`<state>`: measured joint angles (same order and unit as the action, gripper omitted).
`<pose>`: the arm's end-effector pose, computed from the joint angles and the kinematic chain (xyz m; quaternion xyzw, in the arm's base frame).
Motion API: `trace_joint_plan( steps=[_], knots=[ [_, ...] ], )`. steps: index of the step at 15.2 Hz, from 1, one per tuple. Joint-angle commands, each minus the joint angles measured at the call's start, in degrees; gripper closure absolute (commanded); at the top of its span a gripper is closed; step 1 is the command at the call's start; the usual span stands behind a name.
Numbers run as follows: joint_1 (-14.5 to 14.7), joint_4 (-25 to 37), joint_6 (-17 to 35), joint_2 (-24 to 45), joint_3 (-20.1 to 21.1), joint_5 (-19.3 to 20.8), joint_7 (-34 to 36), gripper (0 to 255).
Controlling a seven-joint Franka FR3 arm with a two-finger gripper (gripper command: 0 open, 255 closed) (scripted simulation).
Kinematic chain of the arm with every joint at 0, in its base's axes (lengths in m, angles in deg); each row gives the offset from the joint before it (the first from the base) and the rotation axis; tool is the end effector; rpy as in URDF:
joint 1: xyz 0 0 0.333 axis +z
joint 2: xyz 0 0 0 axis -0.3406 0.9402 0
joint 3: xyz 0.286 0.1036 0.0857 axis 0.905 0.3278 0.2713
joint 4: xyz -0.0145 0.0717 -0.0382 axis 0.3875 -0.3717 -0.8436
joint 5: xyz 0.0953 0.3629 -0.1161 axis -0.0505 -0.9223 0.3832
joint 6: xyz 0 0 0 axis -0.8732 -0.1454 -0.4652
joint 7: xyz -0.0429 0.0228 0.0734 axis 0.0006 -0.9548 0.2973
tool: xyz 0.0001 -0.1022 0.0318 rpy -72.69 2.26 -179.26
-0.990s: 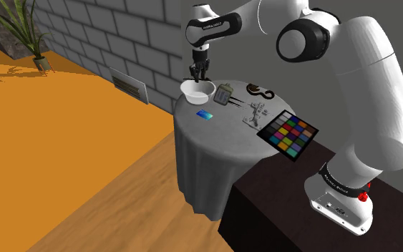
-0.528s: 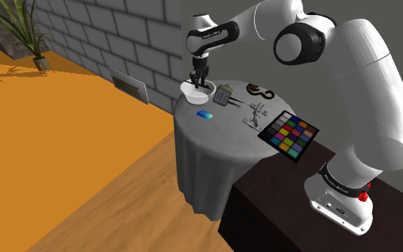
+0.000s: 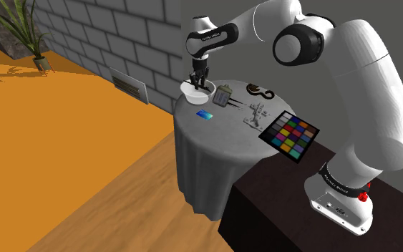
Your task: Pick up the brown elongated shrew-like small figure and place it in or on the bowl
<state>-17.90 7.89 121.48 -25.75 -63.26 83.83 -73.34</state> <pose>0.7579 0.0072 0.2747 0.9954 0.0940 -0.0100 0.0128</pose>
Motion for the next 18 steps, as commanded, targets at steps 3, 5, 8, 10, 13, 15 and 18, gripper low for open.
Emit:
trace_joint_plan(
  steps=[3, 5, 8, 10, 13, 15, 18],
  knots=[
    [0.0, 0.0, 0.0, 0.0, 0.0, 0.0, 0.0, 0],
    [0.0, 0.0, 0.0, 0.0, 0.0, 0.0, 0.0, 0],
    [0.1, 1.4, -2.8, -1.5, 0.0, 0.0, 0.0, 0],
    [0.1, 3.1, -5.6, -2.5, 0.0, 0.0, 0.0, 0],
    [0.1, 3.1, -5.6, -2.5, 0.0, 0.0, 0.0, 0],
    [0.1, 3.1, -5.6, -2.5, 0.0, 0.0, 0.0, 0],
    [0.1, 3.1, -5.6, -2.5, 0.0, 0.0, 0.0, 0]
  ],
)
